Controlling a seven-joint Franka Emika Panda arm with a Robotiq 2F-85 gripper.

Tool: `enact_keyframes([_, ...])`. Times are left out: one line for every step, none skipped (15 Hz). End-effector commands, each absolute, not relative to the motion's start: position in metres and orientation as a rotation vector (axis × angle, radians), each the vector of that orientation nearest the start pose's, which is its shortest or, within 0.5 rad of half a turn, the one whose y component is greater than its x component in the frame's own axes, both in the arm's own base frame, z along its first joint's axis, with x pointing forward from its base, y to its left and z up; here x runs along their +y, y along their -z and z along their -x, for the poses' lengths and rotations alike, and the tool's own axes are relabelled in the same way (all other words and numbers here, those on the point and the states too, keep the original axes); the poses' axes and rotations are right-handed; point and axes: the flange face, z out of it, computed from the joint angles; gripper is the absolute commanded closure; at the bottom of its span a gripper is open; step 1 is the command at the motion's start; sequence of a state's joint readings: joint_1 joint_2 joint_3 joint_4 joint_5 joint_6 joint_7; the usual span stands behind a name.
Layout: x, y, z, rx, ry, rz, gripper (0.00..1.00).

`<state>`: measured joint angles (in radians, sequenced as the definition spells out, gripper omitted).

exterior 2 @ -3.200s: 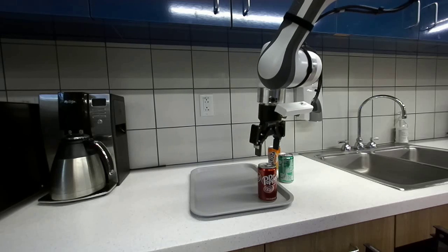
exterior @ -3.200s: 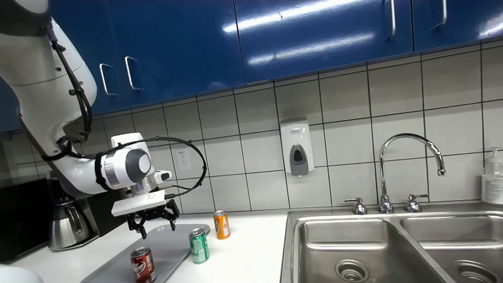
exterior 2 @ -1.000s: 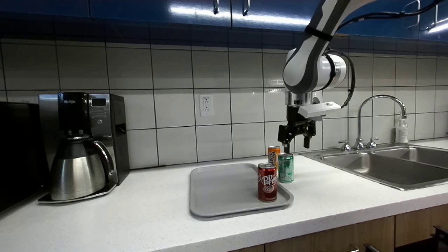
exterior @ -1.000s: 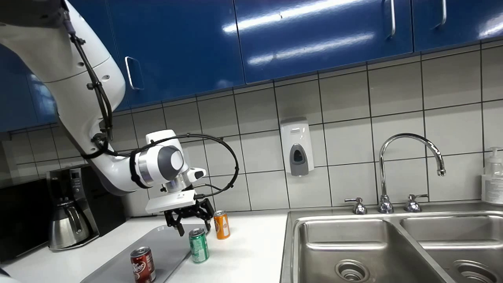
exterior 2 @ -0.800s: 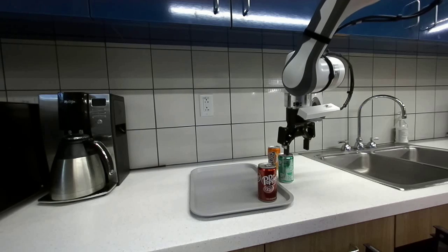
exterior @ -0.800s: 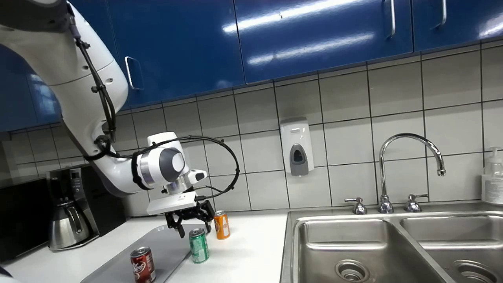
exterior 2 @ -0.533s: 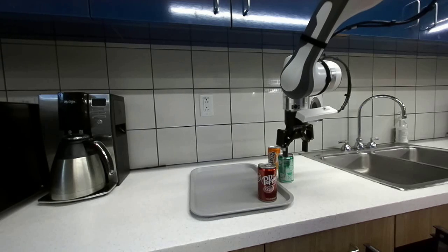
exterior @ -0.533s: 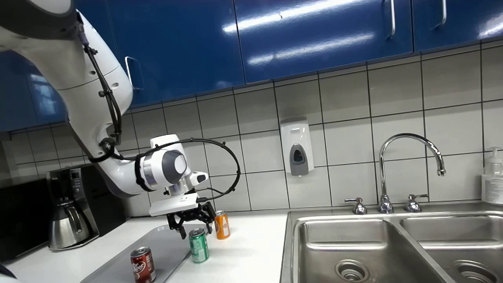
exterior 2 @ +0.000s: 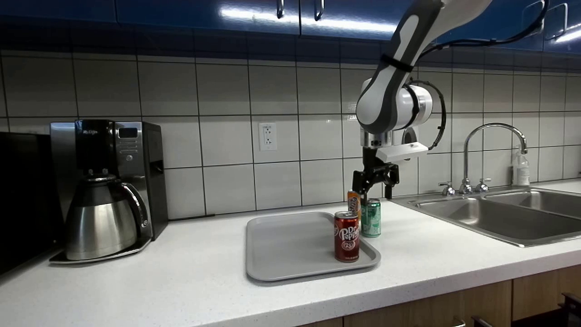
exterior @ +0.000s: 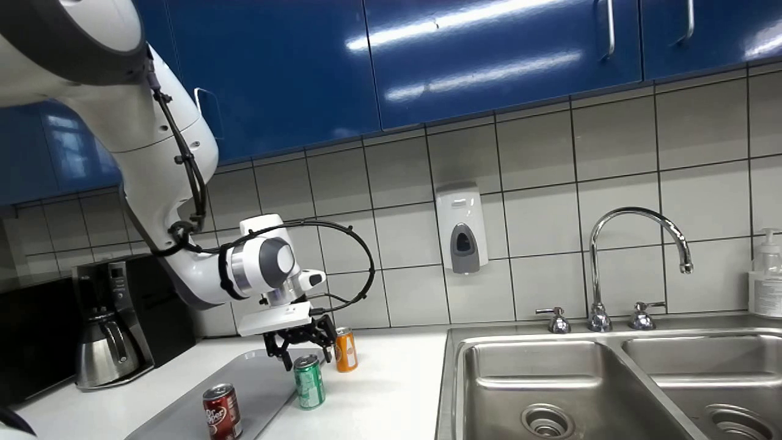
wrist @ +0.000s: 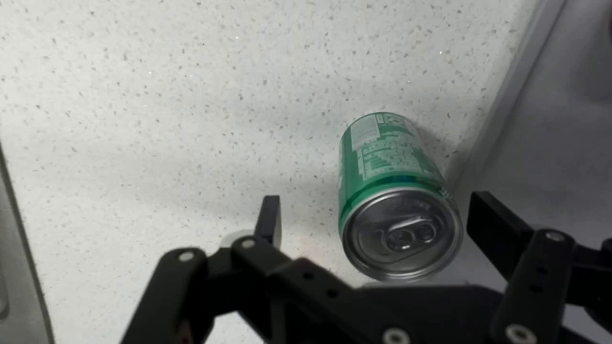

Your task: Put all the soda cans on the tray

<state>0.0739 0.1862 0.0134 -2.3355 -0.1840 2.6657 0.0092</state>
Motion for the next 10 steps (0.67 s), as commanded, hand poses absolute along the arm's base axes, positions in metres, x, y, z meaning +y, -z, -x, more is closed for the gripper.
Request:
enact_keyframes([0.059, -0.269, -0.541, -0.399, 0.25, 3.195, 0.0])
enact_keyframes([0.06, -0.267, -0.542, -0.404, 0.249, 3.193, 0.0])
enact_keyframes([0.062, -0.266, -0.543, -0.408, 0.247, 3.192, 0.0])
enact_keyframes([0.063, -0.265, -0.544, -0.411, 0.245, 3.191, 0.0])
enact_keyframes([0.064, -0.264, -0.545, -0.413, 0.241, 3.19, 0.0])
enact_keyframes([0.064, -0.262, -0.546, -0.413, 0.238, 3.19, 0.0])
enact_keyframes([0.065, -0.261, -0.546, -0.414, 0.235, 3.19, 0.0])
enact_keyframes([0.065, -0.26, -0.547, -0.415, 0.231, 3.19, 0.0])
enact_keyframes([0.066, -0.258, -0.547, -0.416, 0.227, 3.19, 0.0])
enact_keyframes([0.066, -0.257, -0.548, -0.417, 0.224, 3.19, 0.0])
